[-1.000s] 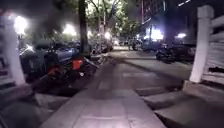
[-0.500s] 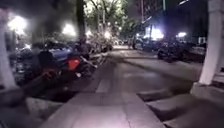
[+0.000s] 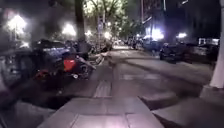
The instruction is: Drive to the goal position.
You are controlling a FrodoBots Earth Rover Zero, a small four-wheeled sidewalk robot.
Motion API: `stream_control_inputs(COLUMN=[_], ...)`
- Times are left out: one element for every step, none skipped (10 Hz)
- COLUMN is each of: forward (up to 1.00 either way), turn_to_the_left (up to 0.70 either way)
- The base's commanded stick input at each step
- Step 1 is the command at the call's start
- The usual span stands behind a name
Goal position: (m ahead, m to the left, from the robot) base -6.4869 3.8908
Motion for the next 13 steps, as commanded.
stream_control_inputs(forward=[0.45,0.45,0.45,0.45,0.45,0.45,0.45,0.45,0.45,0.45,0.45,0.45,0.45], turn_to_the_left=[-0.27,-0.27,-0.27,-0.27,-0.13,0.0,0.0,0.0,-0.14,-0.26,-0.27,-0.27,-0.27])
